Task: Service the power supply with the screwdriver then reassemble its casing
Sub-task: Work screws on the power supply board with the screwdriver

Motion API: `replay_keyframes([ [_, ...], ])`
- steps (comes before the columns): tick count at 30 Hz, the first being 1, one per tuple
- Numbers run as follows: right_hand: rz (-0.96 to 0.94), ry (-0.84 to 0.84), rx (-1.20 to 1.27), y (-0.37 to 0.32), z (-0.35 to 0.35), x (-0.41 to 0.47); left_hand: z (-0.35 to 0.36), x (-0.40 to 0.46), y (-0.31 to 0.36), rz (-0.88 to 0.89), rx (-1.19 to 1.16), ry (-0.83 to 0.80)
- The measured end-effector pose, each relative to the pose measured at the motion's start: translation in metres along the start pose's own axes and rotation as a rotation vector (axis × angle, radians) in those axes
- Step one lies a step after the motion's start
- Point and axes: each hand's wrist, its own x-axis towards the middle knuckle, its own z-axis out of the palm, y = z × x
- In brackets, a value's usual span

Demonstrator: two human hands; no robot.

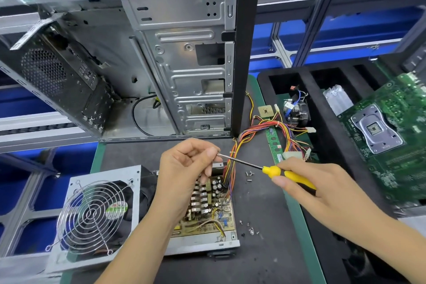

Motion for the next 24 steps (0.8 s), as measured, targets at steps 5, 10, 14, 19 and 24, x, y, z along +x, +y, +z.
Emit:
replay_keyframes([
  [5, 0.014, -0.055, 0.073, -0.002, 0.004, 0.005, 0.001, 0.003, -0.002, 0.048, -0.012, 0.022],
  [10, 0.014, -0.124, 0.100, -0.004, 0.003, 0.011, 0.001, 0.000, -0.006, 0.068, -0.014, 0.060],
  [14, 0.013, -0.155, 0.106, -0.005, 0.005, 0.014, -0.001, 0.000, -0.006, 0.096, -0.005, 0.070],
  [19, 0.010, -0.177, 0.118, 0.001, 0.008, 0.018, -0.006, 0.002, -0.004, 0.142, 0.060, -0.006],
  [24, 0.079, -0.152, 0.295, 0.014, 0.010, 0.019, -0.018, 0.010, -0.009, 0.051, 0.296, 0.084],
])
